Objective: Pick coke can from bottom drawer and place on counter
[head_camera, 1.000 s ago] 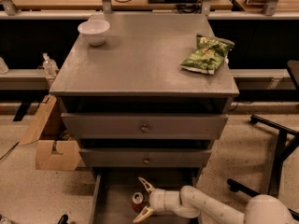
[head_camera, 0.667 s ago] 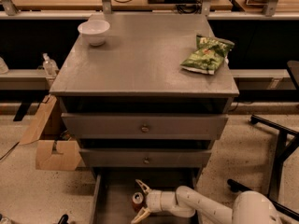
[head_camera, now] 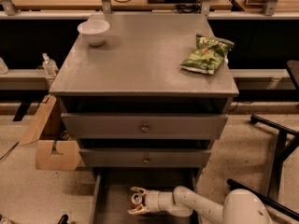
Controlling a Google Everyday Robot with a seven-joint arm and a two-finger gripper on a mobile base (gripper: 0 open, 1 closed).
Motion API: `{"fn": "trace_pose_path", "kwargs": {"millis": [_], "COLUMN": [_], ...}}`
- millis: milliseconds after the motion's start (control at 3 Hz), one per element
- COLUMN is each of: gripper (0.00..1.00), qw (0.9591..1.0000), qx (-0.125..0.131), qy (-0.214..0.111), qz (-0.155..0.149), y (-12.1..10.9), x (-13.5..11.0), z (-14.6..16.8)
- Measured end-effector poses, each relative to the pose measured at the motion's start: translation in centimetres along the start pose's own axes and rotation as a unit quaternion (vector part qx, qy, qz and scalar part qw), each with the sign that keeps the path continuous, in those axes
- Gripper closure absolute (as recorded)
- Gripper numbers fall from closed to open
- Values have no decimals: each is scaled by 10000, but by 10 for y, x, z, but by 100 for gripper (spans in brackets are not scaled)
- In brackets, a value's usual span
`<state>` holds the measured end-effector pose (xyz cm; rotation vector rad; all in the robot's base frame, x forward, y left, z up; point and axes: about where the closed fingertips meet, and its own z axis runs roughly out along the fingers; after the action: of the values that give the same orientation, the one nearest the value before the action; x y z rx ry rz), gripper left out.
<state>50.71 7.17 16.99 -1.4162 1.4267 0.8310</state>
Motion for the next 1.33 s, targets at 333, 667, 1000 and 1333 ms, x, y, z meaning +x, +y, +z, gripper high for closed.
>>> {"fn": "trace_pose_path", "kwargs": {"millis": [333,667,1000,1333], "gripper": [69,92,100,100], "qw": [9998,9981,9923,9864], "qx": [0,-328,-772,-970], "qy": [-175,-484,-968,-1321], "qz": [-131,-173,-98,-91], "y": [-9,2,24,23], "x": [-40,-119,-222,-307], "z": [-19,-66,-128,-189]}}
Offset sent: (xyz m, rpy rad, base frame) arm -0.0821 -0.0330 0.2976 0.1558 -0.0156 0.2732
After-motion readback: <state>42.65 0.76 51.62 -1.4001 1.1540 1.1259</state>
